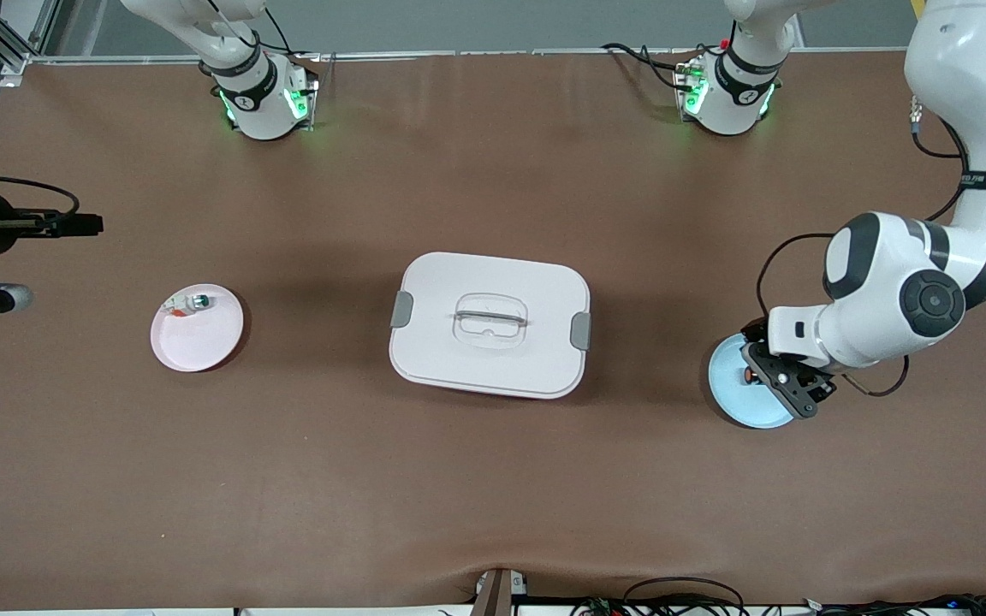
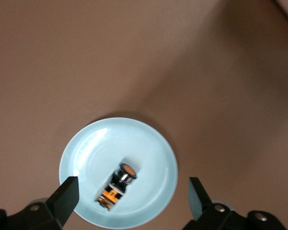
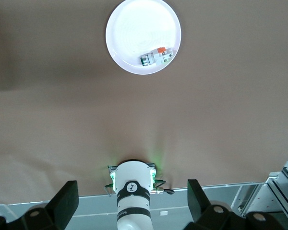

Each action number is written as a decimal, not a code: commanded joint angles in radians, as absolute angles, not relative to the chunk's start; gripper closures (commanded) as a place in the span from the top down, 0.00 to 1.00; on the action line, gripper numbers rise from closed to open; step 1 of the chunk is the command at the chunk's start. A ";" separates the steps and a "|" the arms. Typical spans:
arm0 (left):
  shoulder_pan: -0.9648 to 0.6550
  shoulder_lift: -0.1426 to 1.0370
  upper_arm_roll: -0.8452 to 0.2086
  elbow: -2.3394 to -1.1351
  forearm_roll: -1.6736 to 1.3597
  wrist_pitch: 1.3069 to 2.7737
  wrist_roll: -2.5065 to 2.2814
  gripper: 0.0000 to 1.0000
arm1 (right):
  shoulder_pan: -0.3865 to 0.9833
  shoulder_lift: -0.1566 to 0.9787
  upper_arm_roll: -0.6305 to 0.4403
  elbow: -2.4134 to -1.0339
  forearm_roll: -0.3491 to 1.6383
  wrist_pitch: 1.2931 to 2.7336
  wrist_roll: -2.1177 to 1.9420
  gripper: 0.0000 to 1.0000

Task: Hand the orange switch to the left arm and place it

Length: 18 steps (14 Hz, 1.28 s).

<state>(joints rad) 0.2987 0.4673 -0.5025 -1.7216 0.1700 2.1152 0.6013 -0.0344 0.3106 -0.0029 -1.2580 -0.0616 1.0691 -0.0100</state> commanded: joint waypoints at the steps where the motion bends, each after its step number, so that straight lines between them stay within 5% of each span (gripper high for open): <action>1: 0.308 0.425 -0.543 -1.691 0.156 2.031 0.386 1.00 | -0.031 0.279 0.003 -1.258 -0.083 1.065 0.002 1.00; 18: 0.346 0.238 -0.558 -1.531 0.176 1.733 -0.236 1.00 | -0.041 0.201 -0.003 -1.308 -0.017 1.132 0.003 1.00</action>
<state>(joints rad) 0.3122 0.2592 -0.5564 -1.5544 0.1699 1.7727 -0.2337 -0.0366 0.2523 -0.0056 -1.2554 -0.0195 1.1021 -0.0079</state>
